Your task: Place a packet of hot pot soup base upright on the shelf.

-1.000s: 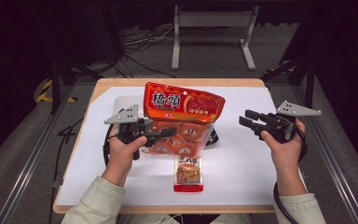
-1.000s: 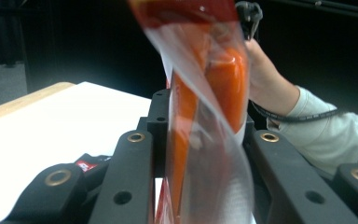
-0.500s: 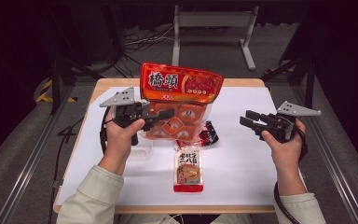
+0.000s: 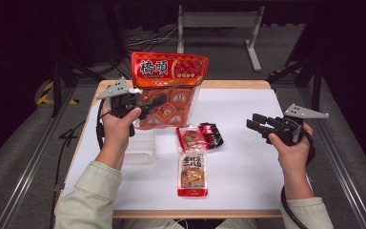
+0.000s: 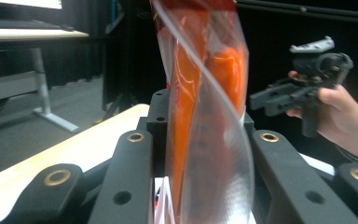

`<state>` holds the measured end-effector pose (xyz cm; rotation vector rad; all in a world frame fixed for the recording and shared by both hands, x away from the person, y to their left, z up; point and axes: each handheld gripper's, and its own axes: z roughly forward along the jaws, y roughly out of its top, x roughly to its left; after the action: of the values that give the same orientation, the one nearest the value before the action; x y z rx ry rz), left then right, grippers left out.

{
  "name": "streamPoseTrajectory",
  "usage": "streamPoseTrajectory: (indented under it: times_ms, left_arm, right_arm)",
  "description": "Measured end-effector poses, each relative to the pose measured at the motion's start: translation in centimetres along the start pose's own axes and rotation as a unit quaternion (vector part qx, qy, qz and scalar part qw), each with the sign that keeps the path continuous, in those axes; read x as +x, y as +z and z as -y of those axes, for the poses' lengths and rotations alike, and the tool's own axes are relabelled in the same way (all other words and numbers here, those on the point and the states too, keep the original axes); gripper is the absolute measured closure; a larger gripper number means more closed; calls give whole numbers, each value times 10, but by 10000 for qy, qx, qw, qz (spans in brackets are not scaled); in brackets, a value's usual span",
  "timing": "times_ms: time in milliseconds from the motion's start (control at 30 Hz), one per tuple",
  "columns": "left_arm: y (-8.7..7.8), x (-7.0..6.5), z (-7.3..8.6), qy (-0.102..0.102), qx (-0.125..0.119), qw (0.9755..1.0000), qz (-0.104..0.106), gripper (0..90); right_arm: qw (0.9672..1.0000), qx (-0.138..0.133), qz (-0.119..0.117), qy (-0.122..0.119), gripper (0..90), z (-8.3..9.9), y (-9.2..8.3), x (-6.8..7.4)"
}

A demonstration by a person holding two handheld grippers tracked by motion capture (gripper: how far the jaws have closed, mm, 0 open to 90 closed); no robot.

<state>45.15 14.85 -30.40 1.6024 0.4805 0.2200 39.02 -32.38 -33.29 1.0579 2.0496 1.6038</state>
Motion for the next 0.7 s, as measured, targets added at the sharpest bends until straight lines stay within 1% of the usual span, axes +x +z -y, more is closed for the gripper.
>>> streamPoseTrajectory:
  times_ms: [100, 233, 333, 400, 533, 567, 667, 700]
  left_arm:
    - [-3, 7, 0, -37, -27, 9999, -143, 706]
    - [-6, 15, 2, -137, -31, 9996, -253, 706]
    - [-7, 21, 4, -321, -31, 9989, -348, 706]
    - [-8, 25, 4, -321, -8, 9984, -470, 706]
    - [-10, 32, 4, -315, 47, 9977, -601, 706]
    - [-11, 34, 3, -313, 55, 9972, -673, 706]
    - [-13, 37, 3, -313, 39, 9968, -729, 706]
    - [-14, 38, 3, -350, 14, 9964, -766, 706]
  right_arm:
    - [10000, 12, 20, 15, 569, 1, 0, -1]
    - [10000, 10, 23, 34, 569, 2, 0, -2]
    - [10000, 5, 23, 62, 569, 2, 0, -3]
    - [10000, -1, -1, 86, 568, 2, 0, -3]
    - [10000, 21, -9, 84, 569, 3, 1, -4]
    - [10000, 19, -7, 87, 569, 3, 1, -4]
    - [9999, 10, -6, 100, 570, 3, 0, -5]
    - [9999, 10, -6, 100, 570, 3, 0, -5]
